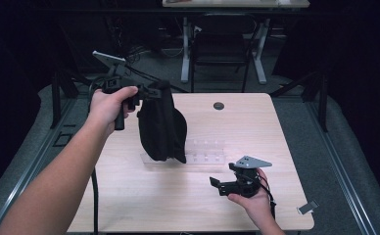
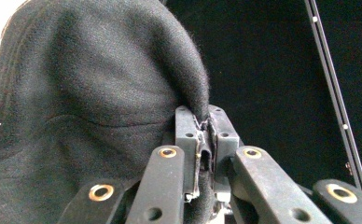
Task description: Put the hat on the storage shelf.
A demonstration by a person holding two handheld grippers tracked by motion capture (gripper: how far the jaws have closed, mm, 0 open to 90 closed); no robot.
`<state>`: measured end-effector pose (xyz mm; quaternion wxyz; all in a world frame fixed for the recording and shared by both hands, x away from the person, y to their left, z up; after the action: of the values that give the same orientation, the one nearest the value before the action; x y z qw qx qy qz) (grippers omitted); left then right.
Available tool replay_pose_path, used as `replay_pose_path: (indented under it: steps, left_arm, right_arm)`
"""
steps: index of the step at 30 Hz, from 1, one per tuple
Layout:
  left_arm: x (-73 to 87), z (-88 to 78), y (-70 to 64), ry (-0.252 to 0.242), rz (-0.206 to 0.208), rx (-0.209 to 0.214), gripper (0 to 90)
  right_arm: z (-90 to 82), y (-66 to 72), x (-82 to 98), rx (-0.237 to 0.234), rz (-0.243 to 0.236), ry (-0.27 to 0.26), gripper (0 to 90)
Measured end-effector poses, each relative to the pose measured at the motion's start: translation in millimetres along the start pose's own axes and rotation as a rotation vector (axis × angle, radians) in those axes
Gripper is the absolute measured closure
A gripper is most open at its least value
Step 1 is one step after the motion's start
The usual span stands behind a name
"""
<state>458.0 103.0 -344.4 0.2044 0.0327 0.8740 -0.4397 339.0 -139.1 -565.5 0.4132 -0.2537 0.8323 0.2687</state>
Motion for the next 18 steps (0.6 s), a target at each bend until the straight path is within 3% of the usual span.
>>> replay_pose_path:
  steps: [3,5,10,14,18]
  left_arm:
    - [-0.3,2.1,-1.9,0.004,0.005,0.002,85.0]
    - [-0.2,4.3,-4.1,0.005,0.009,0.005,85.0]
    - [0.8,10.8,-10.5,0.012,0.019,0.016,85.0]
    - [1.3,14.7,-13.7,0.012,0.023,0.016,85.0]
    - [2.5,17.8,-16.6,0.015,0.030,0.016,85.0]
  right_arm:
    - [1.5,0.9,-7.2,0.046,-0.035,-0.007,20.7]
    - [3.8,3.2,-13.4,0.025,-0.040,-0.026,38.8]
    - [13.5,10.7,-22.8,-0.037,-0.033,-0.020,63.3]
    - [19.6,17.6,-29.3,-0.065,-0.042,-0.012,75.1]
    - [22.4,30.1,-37.3,-0.119,-0.066,-0.021,80.5]
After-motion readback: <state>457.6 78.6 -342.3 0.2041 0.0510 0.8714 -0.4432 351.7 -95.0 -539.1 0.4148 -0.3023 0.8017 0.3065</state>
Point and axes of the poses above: each handheld gripper's, and its own axes: z roughly forward along the jaws, x roughly out of its underside, y roughly to its left, the point moved 8 cm from there along z, roughly forward along the jaws, and after that the axes turned 4 degrees about -x, right-handed, at the moved point
